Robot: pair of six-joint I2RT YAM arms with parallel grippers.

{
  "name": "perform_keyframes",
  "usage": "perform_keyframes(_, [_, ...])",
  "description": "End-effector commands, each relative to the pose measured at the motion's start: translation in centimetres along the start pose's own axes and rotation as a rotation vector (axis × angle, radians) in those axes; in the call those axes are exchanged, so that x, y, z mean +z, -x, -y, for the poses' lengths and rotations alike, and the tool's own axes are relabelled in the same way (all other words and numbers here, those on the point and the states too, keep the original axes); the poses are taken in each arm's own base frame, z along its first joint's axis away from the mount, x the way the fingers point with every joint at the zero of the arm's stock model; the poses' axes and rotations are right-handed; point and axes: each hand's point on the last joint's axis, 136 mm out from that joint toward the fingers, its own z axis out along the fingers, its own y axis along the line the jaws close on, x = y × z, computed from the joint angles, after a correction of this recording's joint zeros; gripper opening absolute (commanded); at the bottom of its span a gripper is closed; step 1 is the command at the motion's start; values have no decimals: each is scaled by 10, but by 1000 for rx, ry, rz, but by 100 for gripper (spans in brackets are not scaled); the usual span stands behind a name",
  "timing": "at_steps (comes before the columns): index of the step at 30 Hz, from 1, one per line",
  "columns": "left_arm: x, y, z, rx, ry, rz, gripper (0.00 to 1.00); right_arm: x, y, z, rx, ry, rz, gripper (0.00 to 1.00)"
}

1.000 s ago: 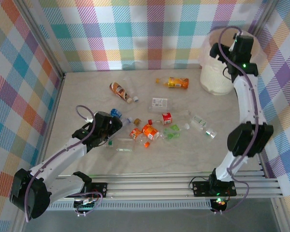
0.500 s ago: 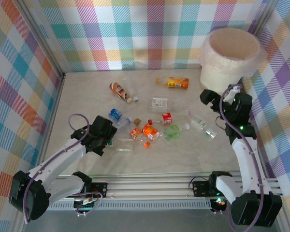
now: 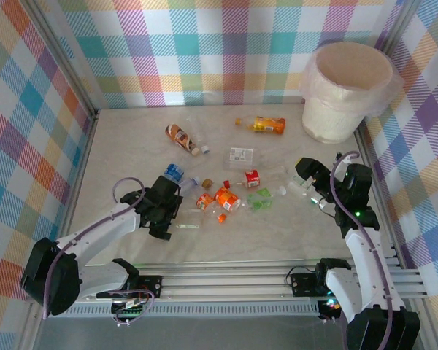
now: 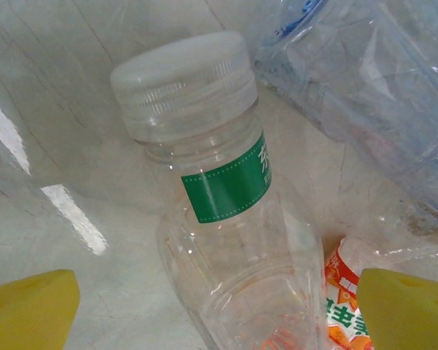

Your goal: Put the plastic bottles in the bin

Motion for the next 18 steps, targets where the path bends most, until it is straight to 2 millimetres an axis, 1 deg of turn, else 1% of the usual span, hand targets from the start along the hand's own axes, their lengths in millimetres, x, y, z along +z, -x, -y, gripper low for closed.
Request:
perform_keyframes(1, [14, -7, 1, -94, -14, -21, 96, -3, 6, -14, -1, 61, 16, 100])
perform_keyframes(4, [20, -8, 3, -102, -10, -12, 95, -3, 3, -13, 6, 61, 4, 100])
perform_keyframes(7, [24, -7, -1, -122, 1, 5, 93, -4, 0, -15, 12, 71, -13, 100])
perform_keyframes(13, [30, 2, 0, -155, -32, 54, 84, -8, -7, -19, 10, 91, -34, 100])
perform_keyframes(18, [41, -3, 4, -155, -42, 36, 78, -9, -11, -20, 12, 98, -50, 100])
